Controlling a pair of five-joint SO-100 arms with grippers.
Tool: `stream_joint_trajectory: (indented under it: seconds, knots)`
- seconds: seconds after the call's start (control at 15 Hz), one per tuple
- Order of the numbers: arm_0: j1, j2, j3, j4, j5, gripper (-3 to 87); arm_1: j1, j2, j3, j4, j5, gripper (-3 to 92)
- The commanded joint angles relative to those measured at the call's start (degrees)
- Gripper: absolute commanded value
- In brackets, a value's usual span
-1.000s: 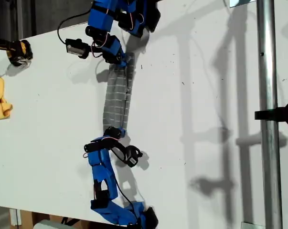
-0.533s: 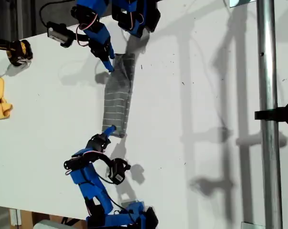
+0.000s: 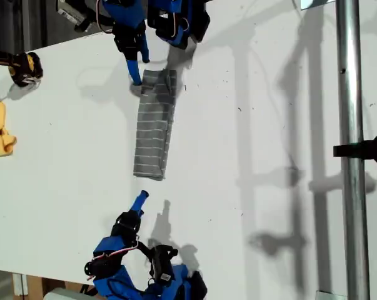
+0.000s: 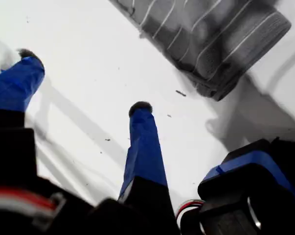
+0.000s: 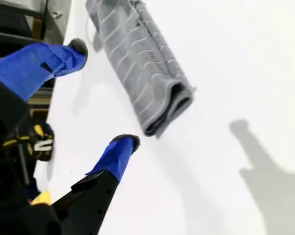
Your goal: Grasp corners of a towel and fold twice.
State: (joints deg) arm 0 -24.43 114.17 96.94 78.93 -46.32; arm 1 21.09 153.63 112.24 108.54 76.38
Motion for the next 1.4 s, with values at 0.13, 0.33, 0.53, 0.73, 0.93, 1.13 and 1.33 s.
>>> stream_joint_trajectory:
  seconds: [0.13,0.33,0.53,0.73,0.93,1.13,1.33]
  knots:
    - [4.6,35.6,42.2,-16.2,-9.1,22.6,-14.7,6.6,2.1,8.0,18.4,34.5]
    - [8.6,56.8,61.4,-18.6,-15.9,19.1,-13.4,1.9,1.7,8.3,18.9,34.0]
    - [9.3,79.4,72.2,-10.5,-18.3,17.3,-3.9,-18.6,-0.3,7.7,12.3,35.6]
    - [10.3,84.6,74.9,-7.2,-18.5,16.9,4.8,-30.3,7.6,-1.9,5.6,35.3]
    - [12.7,84.6,77.0,-7.4,-20.1,17.0,6.2,-39.4,7.3,-2.9,6.1,35.4]
    - [13.0,84.6,77.5,-7.0,-20.0,17.4,7.4,-45.2,11.7,-12.7,5.1,36.3]
    - [13.6,84.6,77.8,-6.9,-20.3,17.3,14.2,-42.8,24.4,-32.1,0.2,36.6]
